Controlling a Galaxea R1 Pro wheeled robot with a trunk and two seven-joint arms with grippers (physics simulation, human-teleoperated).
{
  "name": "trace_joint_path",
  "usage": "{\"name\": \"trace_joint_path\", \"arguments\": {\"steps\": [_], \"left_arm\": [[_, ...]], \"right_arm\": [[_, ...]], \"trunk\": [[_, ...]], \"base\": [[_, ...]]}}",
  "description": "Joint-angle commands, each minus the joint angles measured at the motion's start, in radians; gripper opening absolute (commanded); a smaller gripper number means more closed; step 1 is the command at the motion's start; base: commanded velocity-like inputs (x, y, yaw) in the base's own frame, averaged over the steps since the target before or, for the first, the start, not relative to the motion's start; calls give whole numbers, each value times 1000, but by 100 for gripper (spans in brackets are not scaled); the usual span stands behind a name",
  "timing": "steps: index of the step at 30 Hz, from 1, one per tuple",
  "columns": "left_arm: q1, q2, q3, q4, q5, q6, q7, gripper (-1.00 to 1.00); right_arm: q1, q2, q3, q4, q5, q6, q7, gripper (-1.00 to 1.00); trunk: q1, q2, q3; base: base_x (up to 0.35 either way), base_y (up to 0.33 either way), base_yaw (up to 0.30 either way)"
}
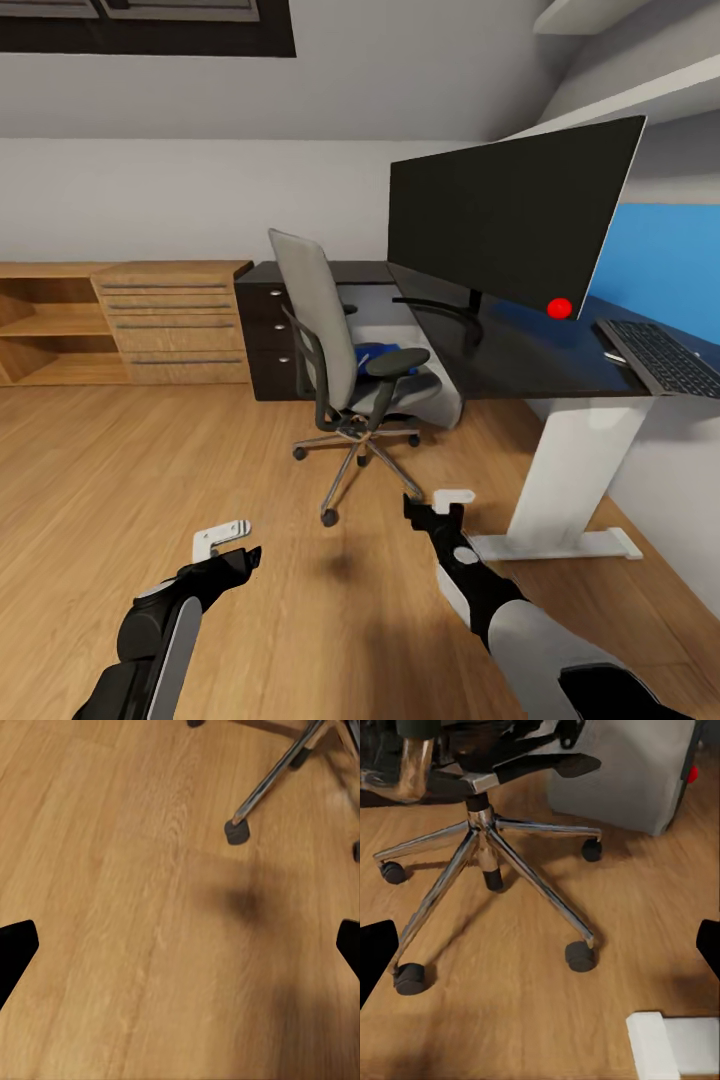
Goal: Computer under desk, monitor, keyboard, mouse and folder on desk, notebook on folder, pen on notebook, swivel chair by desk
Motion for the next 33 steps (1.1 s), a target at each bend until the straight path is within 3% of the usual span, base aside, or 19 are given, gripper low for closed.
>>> {"name": "trace_joint_path", "arguments": {"steps": [1,3,5,9,19,25,33], "left_arm": [[0,-1,1,-1,11,4,7,100],[-1,-1,1,-1,11,4,6,100],[-1,-3,0,-1,11,4,6,100],[0,-3,0,-3,11,4,6,100],[-1,-3,0,-3,11,6,6,100],[-1,-4,-2,6,11,8,6,100],[-1,-3,-1,8,11,8,6,100]], "right_arm": [[-2,0,5,12,4,-13,-8,100],[-50,-1,-6,34,-27,-11,-131,100],[-88,1,-13,40,-161,-4,-202,100],[-95,1,-11,39,-193,-6,-214,100],[-96,4,-8,43,-193,-7,-213,100],[-96,5,-3,46,-132,-7,-212,100],[-96,3,-2,51,-84,-9,-212,100]], "trunk": [[0,0,-1],[0,0,-1],[0,0,-1],[0,0,-1],[0,0,-1],[0,0,-1],[0,0,-1]], "base": [[16,6,0],[5,2,0],[1,0,0],[0,0,0],[105,29,0],[305,22,0],[297,1,0]]}}
